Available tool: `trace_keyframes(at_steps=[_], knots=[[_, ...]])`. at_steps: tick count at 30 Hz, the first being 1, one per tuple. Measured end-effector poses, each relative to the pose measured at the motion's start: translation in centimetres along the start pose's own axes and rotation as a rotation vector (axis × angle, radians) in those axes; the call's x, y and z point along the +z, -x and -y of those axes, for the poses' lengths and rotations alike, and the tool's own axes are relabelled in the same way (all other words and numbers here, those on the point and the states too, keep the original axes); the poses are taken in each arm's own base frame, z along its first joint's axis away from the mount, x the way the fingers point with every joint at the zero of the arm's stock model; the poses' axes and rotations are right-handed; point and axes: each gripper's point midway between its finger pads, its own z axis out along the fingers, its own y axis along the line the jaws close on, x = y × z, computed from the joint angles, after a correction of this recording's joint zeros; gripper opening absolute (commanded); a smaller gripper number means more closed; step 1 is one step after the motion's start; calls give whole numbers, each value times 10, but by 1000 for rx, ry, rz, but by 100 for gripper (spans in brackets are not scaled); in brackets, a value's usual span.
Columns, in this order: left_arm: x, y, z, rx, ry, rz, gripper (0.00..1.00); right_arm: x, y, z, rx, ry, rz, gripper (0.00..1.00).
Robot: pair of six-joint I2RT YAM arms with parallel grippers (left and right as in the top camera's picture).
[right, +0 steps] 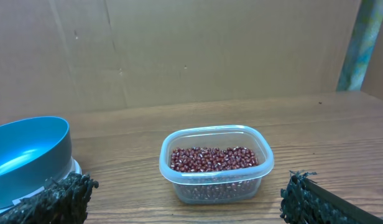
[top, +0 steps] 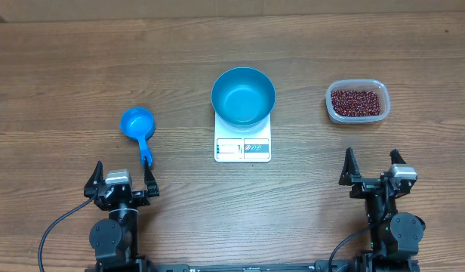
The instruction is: Scoop item into bowl and weigh 150g on scale
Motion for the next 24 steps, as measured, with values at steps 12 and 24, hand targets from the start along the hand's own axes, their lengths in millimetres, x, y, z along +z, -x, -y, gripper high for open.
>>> trace_keyframes(at_steps=[12,24], knots=[[0,0,0,0,0,0,100,0,0,0,0,0,0,100],[0,-2,0,0,0,-9,100,0,0,0,0,0,0,100]])
